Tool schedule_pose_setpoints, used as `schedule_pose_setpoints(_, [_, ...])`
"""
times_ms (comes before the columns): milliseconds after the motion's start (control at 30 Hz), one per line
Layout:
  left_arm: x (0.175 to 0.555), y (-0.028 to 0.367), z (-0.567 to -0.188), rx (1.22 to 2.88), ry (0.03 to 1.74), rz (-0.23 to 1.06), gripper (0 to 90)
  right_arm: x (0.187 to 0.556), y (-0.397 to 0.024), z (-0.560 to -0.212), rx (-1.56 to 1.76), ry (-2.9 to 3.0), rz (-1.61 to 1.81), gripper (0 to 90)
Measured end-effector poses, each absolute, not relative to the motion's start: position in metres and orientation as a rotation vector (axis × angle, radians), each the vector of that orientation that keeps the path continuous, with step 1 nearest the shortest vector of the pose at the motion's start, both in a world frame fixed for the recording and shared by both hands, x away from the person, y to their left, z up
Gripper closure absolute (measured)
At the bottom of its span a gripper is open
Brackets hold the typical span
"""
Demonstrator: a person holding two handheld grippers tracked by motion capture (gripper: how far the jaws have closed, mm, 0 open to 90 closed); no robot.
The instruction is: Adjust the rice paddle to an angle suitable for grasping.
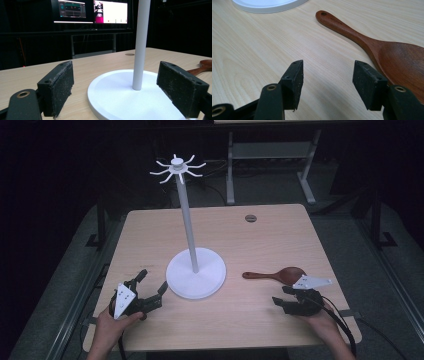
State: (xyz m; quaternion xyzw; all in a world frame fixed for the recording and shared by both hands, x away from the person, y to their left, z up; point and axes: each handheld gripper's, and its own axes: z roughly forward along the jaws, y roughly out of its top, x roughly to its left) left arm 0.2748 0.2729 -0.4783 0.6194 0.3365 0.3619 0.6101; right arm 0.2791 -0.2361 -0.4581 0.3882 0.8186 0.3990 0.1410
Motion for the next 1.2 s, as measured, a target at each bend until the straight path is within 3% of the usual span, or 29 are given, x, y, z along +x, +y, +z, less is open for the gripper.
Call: schedule_pose_setpoints(1200, [0.274,0.273,-0.478,1.422,0.783,0.834,13.6,0.321,-0.243,-0.439,1.193,2.279,1.192,36.0])
